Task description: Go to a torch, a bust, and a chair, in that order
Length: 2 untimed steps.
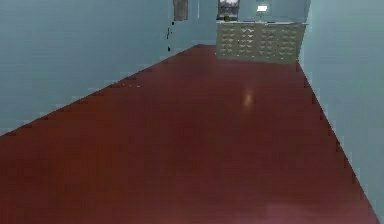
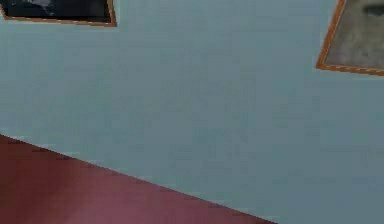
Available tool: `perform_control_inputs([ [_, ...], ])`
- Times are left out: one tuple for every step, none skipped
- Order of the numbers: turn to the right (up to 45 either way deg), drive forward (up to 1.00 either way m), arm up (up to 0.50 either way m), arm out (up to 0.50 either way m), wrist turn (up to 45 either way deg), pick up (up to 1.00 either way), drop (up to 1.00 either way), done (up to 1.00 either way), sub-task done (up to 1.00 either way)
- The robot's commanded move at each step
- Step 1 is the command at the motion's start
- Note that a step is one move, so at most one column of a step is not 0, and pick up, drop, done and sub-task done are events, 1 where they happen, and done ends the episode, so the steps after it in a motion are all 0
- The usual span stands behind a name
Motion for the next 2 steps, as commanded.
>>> perform_control_inputs([
  [0.0,1.0,0.0,0.0,0.0,0.0,0.0,0.0,0.0],
  [0.0,1.0,0.0,0.0,0.0,0.0,0.0,0.0,0.0],
])
